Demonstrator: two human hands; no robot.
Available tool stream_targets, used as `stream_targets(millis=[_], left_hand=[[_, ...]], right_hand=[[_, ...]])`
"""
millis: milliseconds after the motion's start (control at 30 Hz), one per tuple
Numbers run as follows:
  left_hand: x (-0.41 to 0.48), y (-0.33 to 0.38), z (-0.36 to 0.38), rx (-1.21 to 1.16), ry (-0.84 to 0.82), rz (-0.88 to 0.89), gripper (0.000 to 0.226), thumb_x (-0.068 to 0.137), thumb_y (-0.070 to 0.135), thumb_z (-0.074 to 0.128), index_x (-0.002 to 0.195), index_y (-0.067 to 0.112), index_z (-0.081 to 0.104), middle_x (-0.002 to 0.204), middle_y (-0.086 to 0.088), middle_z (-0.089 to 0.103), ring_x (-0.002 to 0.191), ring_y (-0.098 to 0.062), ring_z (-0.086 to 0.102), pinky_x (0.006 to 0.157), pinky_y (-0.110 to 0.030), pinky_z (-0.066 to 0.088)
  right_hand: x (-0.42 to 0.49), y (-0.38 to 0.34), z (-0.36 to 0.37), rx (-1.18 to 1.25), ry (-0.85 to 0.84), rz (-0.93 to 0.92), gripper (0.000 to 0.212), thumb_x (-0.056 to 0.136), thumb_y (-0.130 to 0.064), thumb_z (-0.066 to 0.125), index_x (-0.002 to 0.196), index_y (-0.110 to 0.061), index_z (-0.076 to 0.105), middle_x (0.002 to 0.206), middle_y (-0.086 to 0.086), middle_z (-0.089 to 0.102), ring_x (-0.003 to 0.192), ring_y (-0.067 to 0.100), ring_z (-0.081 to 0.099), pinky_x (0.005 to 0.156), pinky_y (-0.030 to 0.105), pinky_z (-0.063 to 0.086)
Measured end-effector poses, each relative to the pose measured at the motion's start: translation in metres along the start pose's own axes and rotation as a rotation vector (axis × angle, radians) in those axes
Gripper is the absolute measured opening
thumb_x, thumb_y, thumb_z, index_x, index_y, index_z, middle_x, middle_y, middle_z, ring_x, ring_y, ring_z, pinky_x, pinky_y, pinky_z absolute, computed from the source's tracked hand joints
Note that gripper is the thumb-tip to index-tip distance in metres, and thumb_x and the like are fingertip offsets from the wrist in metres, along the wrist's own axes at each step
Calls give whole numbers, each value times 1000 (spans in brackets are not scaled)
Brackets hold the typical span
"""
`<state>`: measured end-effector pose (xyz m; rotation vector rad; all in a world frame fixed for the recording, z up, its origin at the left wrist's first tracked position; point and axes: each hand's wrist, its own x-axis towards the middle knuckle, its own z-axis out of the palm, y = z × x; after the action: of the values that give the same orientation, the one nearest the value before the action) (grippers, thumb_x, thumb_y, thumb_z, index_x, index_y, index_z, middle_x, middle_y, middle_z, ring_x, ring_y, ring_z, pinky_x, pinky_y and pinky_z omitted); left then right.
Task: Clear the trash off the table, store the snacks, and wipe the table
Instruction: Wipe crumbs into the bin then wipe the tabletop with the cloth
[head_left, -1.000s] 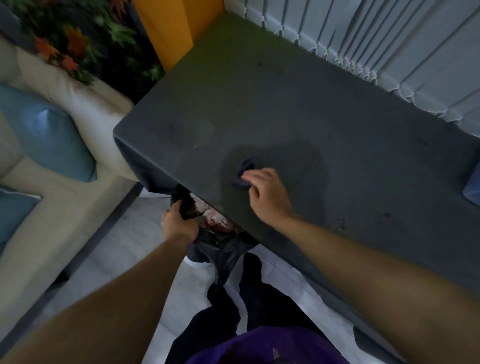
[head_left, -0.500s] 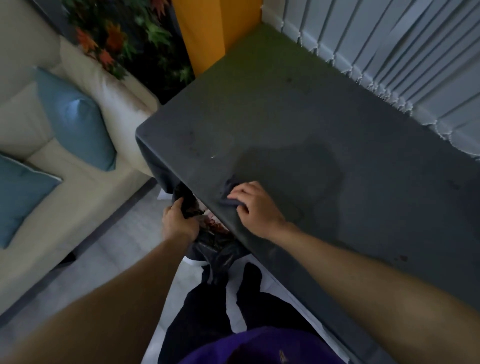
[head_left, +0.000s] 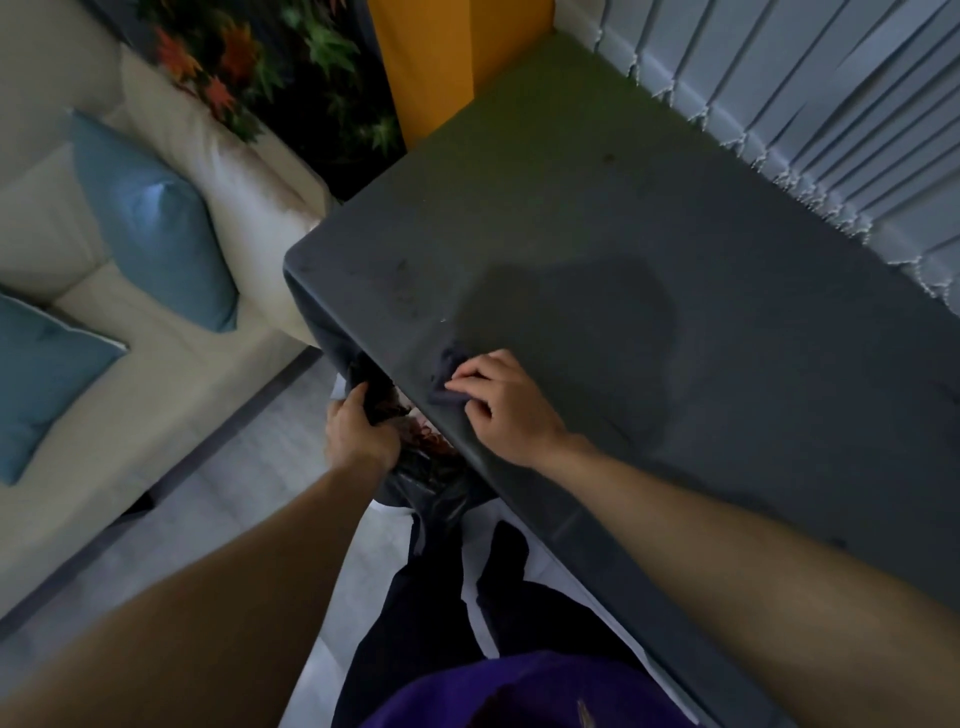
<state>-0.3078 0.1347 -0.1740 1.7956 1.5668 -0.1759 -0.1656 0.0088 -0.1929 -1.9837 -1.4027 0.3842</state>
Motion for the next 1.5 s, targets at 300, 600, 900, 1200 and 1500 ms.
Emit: stream_targets(millis=[300,600,900,1200,1500], left_hand=[[25,-6,-19,22,-20,23,74,82,1,53,151,20,38,144,-11,42,131,-32,44,106,-42,45],[44,-13,-35,34,-49,22,72,83,1,55,151,18,38,144,-12,41,133,-32,41,109,-40,41],[38,-21,-34,14,-64,6,71,83,2,55,149,20,41,142,-12,45,129,-34,46,105,-42,45],[15,-32,-27,-88,-58,-20,68,84,4,56,149,21,42,143,-10,45,126,-33,48,103,-44,48],[-15,-40,-9,-134,-57,-8,66,84,3,55,148,21,44,144,-9,45,130,-31,47,107,-42,45]], right_hand=[[36,1,12,-124,183,303,35,84,-7,53,114,-11,70,111,4,61,99,30,48,89,42,46],[50,-5,16,-86,281,278,32,84,-1,50,106,-9,72,108,5,61,100,30,49,89,39,45],[47,-21,25,-36,-93,-114,29,83,0,53,102,-7,75,104,5,64,100,27,51,91,32,45],[16,-4,2,-150,-34,82,30,86,0,55,106,-9,73,108,4,62,103,27,48,93,35,45],[-7,43,-52,-318,356,550,37,82,3,50,107,-12,73,109,6,62,101,33,50,91,34,42]])
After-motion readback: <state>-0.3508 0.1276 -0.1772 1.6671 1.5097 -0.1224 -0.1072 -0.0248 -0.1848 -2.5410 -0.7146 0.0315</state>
